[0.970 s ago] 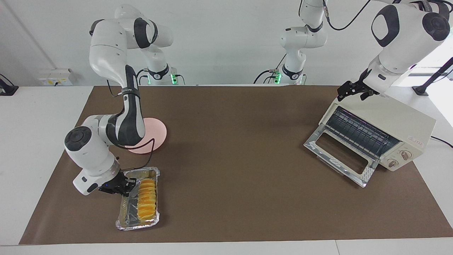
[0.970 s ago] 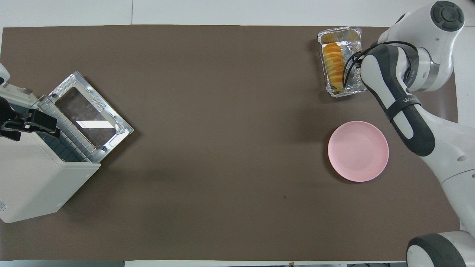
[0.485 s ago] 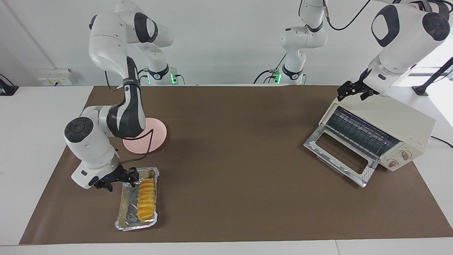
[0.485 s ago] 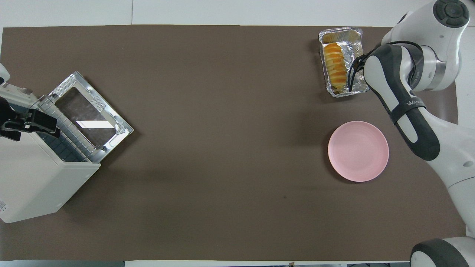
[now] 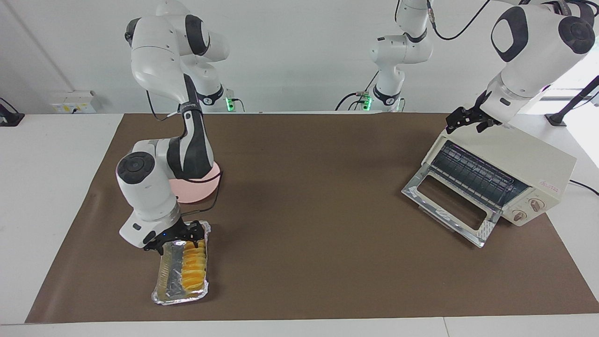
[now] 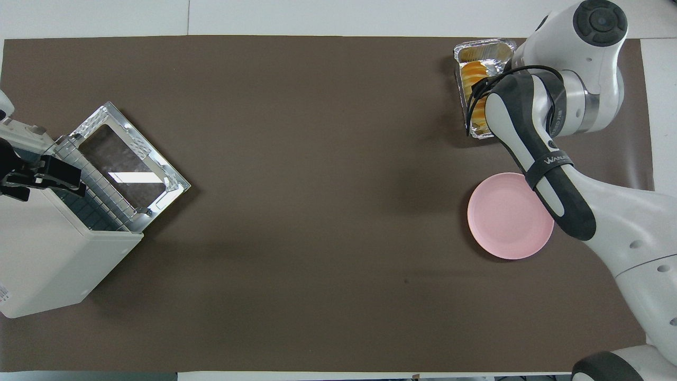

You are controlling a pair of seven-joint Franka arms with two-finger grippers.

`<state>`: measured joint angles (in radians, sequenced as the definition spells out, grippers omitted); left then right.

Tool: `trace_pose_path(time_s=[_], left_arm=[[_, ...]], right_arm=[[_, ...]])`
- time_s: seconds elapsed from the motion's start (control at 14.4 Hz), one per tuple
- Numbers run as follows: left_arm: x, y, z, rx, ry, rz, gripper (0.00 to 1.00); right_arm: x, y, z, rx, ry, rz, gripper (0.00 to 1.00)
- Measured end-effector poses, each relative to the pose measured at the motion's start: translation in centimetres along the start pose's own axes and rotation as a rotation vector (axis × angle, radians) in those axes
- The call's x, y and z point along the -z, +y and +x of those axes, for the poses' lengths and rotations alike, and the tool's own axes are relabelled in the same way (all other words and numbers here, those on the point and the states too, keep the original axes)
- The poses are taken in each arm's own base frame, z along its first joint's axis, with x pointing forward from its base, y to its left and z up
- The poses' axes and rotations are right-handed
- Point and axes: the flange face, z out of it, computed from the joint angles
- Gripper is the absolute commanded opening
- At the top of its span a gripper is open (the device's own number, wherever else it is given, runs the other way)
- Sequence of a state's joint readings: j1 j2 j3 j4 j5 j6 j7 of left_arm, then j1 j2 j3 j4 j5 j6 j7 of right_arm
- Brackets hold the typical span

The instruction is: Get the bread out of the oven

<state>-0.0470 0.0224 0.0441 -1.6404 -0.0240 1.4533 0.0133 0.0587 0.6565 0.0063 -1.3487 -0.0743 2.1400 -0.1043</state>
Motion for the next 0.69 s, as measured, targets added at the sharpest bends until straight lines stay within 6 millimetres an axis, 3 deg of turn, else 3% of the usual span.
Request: trace_pose_path(time_s=[0.55, 0.62, 0.69], left_arm=[[0.0, 0.0, 0.0, 0.000, 0.000, 0.000, 1.00], [0.0, 0.0, 0.0, 0.000, 0.000, 0.000, 1.00], [0.0, 0.0, 0.0, 0.000, 0.000, 0.000, 1.00]], right_arm=[[-3.4, -0.9, -0.2, -0.037, 0.027, -0.004, 0.98], [-3.9, -0.9, -0.3, -0.040, 0.034, -0.004, 0.94], [-4.2, -1.0, -0.4, -0.048, 0.037, -0.003, 0.80]])
